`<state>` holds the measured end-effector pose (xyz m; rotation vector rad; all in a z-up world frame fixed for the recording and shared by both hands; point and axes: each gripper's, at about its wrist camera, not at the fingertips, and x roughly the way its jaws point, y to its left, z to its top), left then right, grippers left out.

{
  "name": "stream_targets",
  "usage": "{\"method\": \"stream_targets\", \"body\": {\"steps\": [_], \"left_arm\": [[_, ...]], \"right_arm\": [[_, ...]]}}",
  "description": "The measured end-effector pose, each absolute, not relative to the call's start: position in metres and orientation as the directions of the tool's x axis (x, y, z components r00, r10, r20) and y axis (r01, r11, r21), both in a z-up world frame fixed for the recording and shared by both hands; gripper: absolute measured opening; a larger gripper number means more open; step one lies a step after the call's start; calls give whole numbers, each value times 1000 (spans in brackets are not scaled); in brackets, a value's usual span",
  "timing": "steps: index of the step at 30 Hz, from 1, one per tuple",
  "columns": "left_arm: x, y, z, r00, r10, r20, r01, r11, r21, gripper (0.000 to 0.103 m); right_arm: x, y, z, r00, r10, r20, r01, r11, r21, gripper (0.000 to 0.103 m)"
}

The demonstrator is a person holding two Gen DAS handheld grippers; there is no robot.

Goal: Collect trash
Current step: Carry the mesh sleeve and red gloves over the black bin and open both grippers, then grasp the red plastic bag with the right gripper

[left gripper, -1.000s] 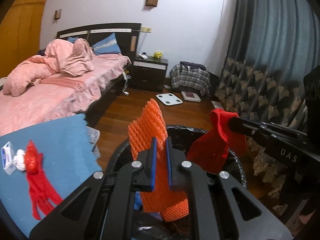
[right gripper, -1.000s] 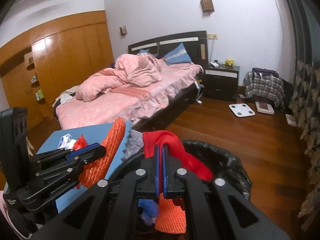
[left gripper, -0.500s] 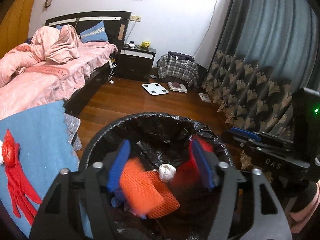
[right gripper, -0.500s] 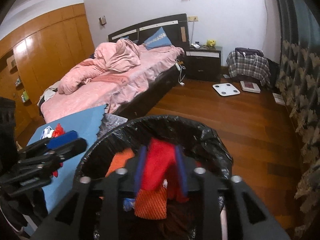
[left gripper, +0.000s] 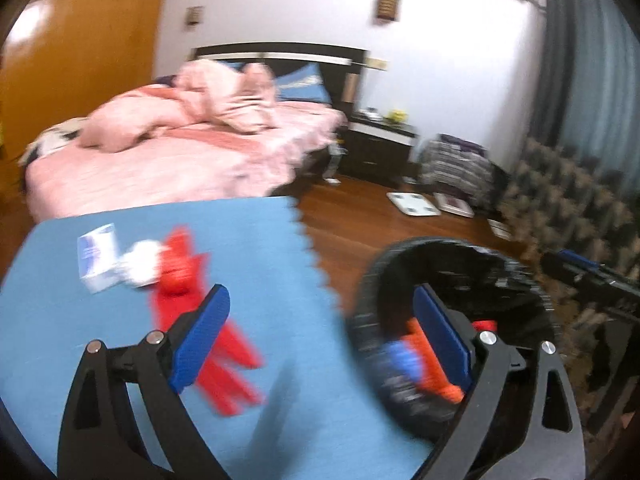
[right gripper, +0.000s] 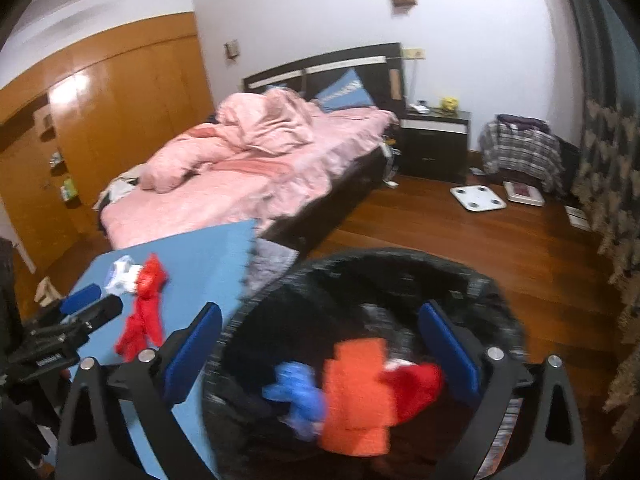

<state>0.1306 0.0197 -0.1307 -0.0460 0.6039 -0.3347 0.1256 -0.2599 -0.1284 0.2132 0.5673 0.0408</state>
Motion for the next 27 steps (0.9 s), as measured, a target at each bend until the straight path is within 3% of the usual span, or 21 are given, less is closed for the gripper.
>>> {"method": "stream_targets", "body": {"steps": [7, 13, 27], "left_arm": [[133, 114, -149, 807, -126, -577, 83, 991, -100, 91], [145, 165, -173, 787, -31, -616, -21, 997, -77, 90], [171, 202, -199, 765, 8, -644, -63, 996, -63, 90]], "right_arm": [[173, -154, -144, 825, 219, -521, -120, 969, 216, 97], [206, -87, -172, 794, 251, -553, -179, 967, 181, 97], [262, -30, -204, 748, 280, -601, -226, 960, 166, 89]]}}
